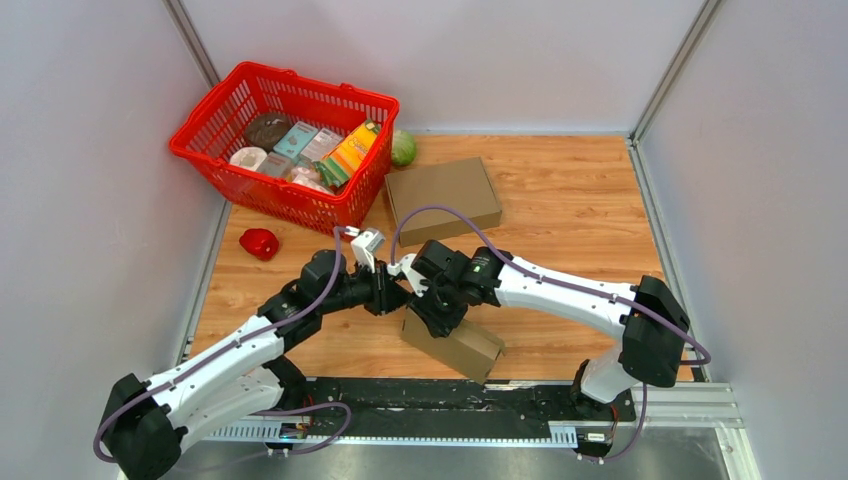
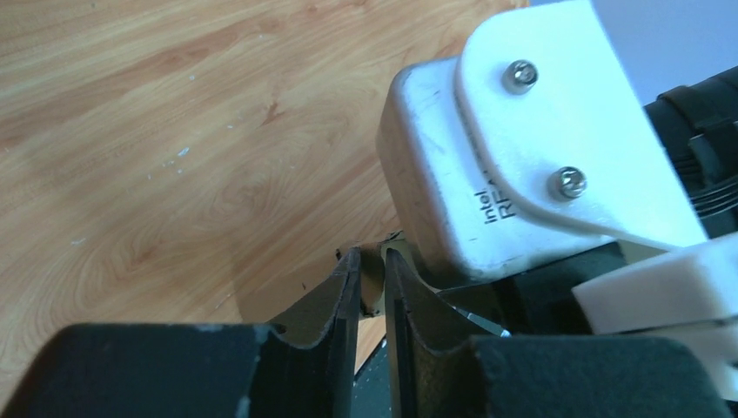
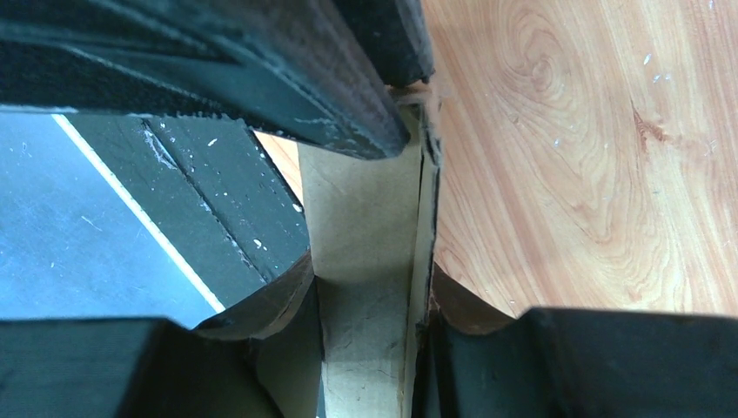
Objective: Fold the paper box
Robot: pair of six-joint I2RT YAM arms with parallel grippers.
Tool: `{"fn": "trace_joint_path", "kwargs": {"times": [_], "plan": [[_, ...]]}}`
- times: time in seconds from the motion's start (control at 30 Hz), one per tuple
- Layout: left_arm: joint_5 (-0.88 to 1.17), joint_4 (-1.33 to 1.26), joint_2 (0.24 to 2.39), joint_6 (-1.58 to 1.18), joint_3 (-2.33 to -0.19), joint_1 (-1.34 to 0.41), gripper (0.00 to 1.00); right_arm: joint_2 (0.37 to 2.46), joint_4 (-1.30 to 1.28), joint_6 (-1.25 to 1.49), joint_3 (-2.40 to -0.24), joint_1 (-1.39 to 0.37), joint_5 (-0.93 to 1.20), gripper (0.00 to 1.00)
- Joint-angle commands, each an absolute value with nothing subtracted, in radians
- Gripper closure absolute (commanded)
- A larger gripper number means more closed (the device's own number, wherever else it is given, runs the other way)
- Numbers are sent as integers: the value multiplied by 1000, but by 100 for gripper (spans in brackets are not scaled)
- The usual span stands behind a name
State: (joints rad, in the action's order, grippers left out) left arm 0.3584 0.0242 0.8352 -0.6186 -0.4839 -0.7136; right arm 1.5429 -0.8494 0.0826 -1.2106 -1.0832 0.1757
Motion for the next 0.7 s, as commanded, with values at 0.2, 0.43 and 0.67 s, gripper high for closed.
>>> {"fn": "trace_joint_path", "kwargs": {"times": [0.2,0.43,0.67], "plan": [[284,92,822,-560,-528,-765,80,1505,-793,110,-1209,-1080,202,78],[190,113,796,-537,-511,-818,100,1503,-762,146,-1210,-1080,176,80],[92,104,674,-575,-440,-825,100,1544,-712,94,-1259,-1091,8,83]]}}
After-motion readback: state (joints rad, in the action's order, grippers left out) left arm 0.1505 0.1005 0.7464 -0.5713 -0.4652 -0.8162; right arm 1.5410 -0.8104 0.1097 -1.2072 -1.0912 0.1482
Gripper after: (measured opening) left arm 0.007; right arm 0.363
